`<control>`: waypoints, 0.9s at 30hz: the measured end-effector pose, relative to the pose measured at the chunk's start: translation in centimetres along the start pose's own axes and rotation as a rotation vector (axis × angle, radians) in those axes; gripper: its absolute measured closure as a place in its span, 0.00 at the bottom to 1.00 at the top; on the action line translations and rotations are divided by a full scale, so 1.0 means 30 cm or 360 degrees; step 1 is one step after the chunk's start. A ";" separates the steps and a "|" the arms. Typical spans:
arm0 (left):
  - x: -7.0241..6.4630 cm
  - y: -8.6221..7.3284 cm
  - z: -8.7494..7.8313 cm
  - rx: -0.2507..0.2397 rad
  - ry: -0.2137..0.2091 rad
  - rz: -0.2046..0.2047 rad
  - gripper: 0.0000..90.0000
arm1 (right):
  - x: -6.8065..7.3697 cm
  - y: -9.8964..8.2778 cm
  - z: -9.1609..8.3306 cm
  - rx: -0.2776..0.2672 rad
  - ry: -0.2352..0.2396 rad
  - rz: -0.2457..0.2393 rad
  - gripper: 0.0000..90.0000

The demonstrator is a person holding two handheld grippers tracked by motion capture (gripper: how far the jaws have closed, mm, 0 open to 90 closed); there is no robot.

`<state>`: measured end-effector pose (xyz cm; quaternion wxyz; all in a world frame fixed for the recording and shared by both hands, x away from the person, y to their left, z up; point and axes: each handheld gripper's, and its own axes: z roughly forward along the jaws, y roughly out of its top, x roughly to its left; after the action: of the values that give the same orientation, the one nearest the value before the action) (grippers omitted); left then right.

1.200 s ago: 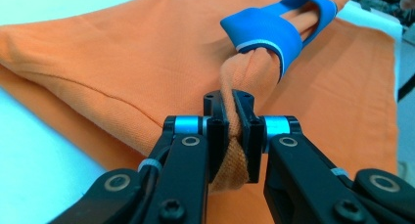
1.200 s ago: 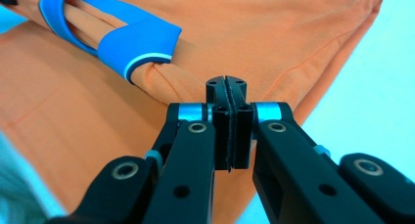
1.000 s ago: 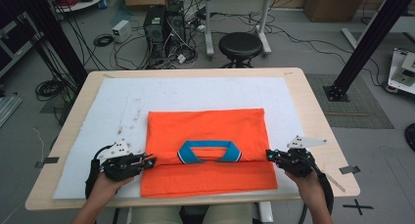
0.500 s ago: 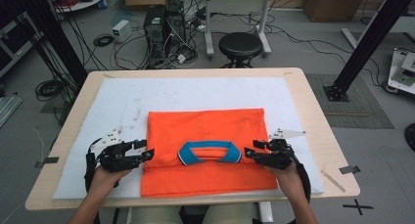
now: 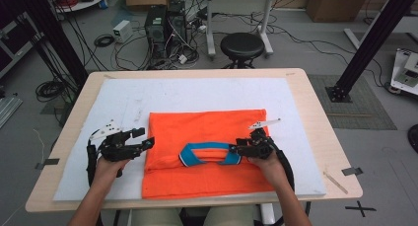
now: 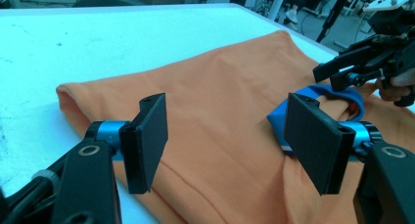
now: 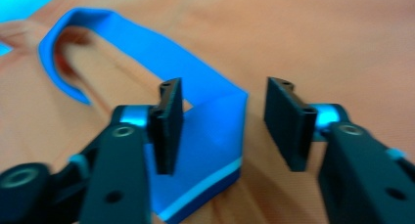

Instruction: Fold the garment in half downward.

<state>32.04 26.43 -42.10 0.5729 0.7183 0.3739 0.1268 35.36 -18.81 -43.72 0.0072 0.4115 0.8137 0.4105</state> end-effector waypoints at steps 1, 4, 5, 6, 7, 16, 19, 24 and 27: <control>0.001 -0.001 -0.001 0.0007 0.0006 0.0002 0.37 | 0.000 -0.001 0.003 0.0017 0.0019 0.0003 0.64; 0.002 -0.001 -0.004 0.0005 0.0012 -0.0006 0.37 | 0.010 -0.009 -0.003 0.0026 0.0053 -0.0066 0.86; 0.001 -0.001 -0.006 0.0001 0.0012 -0.0007 0.37 | 0.017 -0.013 -0.010 0.0007 0.0043 -0.0107 0.92; 0.000 0.000 -0.007 0.0001 0.0008 -0.0007 0.37 | 0.023 -0.018 -0.022 -0.0028 0.0043 -0.0154 0.94; -0.001 0.000 -0.008 0.0006 0.0009 -0.0005 0.37 | 0.027 -0.021 -0.030 -0.0054 0.0049 -0.0176 0.95; -0.009 -0.004 -0.012 0.0019 0.0007 -0.0025 0.37 | 0.068 -0.090 -0.125 -0.0224 0.0216 -0.0429 0.94; -0.018 -0.010 -0.015 0.0032 -0.0004 -0.0021 0.37 | 0.076 -0.118 -0.140 -0.0188 0.0305 -0.0442 0.86; -0.034 -0.013 -0.024 0.0041 -0.0016 -0.0001 0.37 | 0.073 -0.119 -0.158 -0.0253 0.0301 -0.0268 0.63; -0.038 -0.015 -0.028 0.0039 -0.0021 -0.0002 0.37 | 0.094 -0.083 -0.147 -0.0288 0.0199 -0.0202 0.52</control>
<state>30.57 26.31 -41.96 0.5665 0.7259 0.3721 0.1170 30.32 -20.62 -41.56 0.0195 0.3305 0.7967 0.5057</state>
